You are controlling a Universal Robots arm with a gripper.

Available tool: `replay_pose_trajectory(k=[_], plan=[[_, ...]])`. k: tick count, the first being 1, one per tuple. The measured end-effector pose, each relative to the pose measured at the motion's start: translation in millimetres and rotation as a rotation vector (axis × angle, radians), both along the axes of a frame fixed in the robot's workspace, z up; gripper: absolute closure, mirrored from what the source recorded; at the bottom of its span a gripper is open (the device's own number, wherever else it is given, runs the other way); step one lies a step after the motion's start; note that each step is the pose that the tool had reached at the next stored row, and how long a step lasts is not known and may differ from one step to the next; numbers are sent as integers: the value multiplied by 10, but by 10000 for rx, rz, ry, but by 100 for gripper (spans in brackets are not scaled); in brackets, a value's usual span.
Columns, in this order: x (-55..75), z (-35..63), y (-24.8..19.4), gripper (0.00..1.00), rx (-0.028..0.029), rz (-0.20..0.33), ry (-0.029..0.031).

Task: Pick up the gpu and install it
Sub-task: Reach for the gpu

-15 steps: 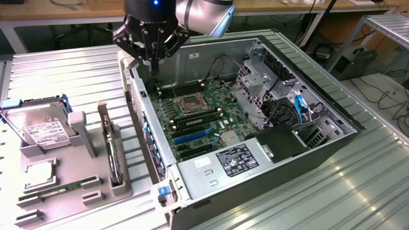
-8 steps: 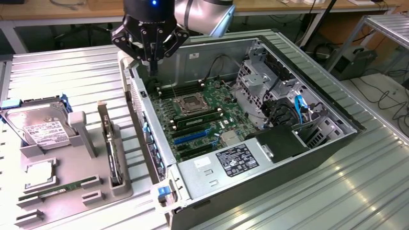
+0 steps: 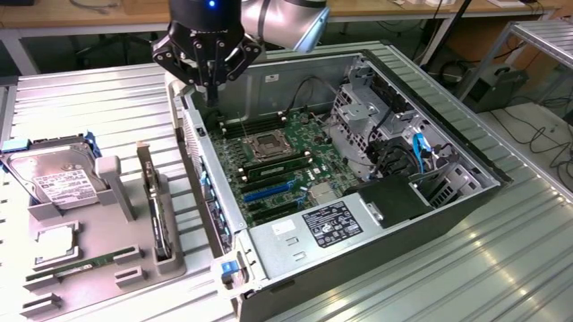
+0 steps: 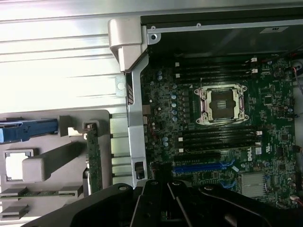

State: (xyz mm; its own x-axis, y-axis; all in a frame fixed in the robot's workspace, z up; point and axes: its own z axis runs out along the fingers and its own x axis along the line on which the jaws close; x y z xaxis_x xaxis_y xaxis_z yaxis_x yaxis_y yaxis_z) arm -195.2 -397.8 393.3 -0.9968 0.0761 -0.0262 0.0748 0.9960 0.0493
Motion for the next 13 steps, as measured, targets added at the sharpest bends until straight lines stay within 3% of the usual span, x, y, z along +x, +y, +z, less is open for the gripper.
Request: replay_pose_trajectory(k=[13], plan=[[-111,-1,0,89,0,0,0]])
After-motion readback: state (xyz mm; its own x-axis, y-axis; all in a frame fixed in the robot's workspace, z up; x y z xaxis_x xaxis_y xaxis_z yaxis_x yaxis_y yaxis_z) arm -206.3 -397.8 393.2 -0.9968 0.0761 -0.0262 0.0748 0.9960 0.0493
